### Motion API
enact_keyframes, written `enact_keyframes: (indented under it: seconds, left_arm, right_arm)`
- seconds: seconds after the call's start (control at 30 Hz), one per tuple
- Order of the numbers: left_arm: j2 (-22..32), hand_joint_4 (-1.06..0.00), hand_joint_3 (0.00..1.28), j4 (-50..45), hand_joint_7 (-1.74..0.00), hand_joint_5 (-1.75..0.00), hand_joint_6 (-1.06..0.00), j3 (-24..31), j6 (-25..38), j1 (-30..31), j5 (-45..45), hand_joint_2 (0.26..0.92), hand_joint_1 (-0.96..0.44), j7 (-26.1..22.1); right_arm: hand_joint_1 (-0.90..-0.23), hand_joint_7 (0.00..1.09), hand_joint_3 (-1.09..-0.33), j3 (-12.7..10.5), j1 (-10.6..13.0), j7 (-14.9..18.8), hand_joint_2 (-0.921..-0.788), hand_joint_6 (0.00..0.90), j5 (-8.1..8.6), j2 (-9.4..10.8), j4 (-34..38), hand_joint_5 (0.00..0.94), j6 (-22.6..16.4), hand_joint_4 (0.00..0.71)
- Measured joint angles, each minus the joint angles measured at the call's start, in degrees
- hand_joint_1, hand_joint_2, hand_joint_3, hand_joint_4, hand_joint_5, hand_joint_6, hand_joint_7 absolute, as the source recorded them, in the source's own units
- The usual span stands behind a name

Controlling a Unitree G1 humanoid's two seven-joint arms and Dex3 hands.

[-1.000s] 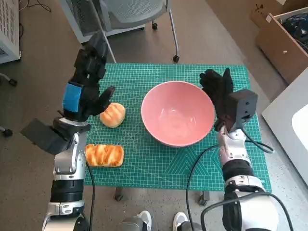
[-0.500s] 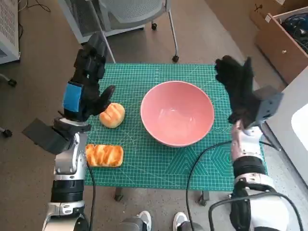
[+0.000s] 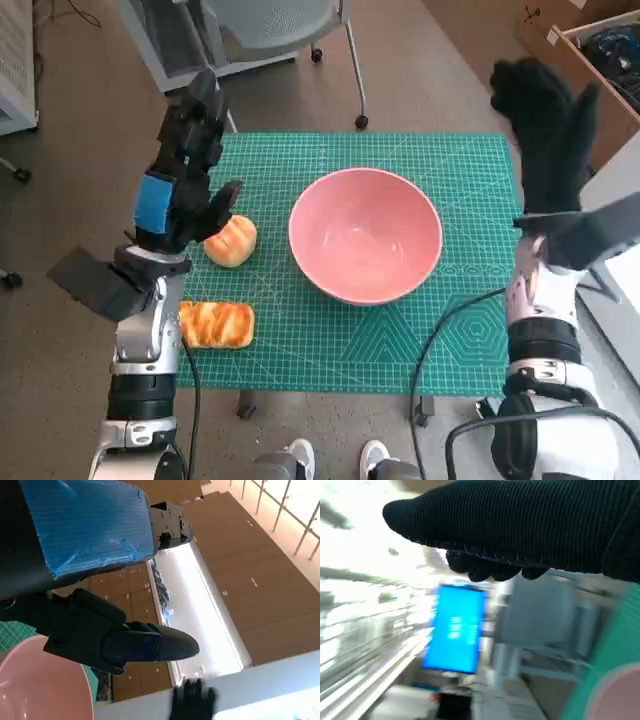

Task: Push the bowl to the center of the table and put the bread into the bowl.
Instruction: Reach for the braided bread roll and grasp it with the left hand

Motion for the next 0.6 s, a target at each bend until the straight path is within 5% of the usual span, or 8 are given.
enact_keyframes:
  seconds: [0.33,0.6]
  left_arm:
    - [9.65,0.0,0.23,-13.28,-0.25,0.0,0.0,-1.08,10.89,3.58,6.92,0.921,-0.57,-1.85]
    - [17.63,0.0,0.1,-26.77,-0.3,0.0,-0.01,-1.04,21.89,8.33,14.24,0.877,-0.53,-2.41]
  right_arm:
    - [-0.673,0.39,-0.803,2.0,4.52,2.17,-0.921,0.096,2.5,1.35,-11.79,0.015,0.13,0.17]
    - [-0.675,0.4,-0.785,3.1,5.21,3.8,-0.921,0.114,4.09,2.14,-13.38,0.014,0.63,0.178]
